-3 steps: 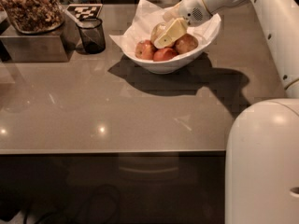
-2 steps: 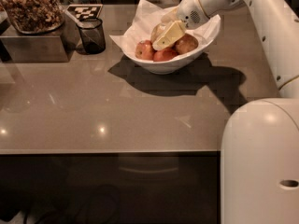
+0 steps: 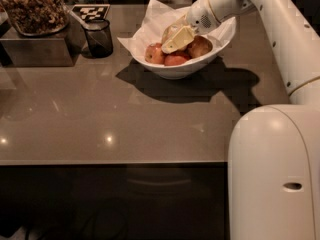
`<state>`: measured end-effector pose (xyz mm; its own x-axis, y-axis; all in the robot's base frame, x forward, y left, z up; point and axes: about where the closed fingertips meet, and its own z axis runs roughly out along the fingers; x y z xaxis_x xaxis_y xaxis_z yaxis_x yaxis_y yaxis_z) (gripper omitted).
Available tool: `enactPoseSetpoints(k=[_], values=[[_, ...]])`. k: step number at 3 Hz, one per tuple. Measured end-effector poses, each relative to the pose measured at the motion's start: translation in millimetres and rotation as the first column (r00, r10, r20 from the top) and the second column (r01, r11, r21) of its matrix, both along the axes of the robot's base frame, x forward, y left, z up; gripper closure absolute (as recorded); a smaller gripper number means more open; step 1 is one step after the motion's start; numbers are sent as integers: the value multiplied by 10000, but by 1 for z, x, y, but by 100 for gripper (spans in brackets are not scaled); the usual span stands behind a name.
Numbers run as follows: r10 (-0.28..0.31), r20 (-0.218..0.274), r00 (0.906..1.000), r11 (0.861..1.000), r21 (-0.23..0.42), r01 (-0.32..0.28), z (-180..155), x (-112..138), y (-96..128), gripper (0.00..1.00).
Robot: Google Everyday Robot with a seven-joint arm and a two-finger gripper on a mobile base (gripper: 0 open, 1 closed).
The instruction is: Pick apple from white bowl
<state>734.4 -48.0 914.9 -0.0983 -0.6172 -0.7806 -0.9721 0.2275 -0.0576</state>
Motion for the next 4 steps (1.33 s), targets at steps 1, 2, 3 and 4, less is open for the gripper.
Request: enactPoseSetpoints(k=[1,2,3,4], values=[[-20,-51,10000,10000,-10,20,-3,2,-2,66],[-20,-51,10000,10000,-10,20,-3,2,-2,89],[170,127,9998,9957,907,-181,30,-22,-13,100],[34,414,9991,9814,1918,-113,77,-64,-36,100]])
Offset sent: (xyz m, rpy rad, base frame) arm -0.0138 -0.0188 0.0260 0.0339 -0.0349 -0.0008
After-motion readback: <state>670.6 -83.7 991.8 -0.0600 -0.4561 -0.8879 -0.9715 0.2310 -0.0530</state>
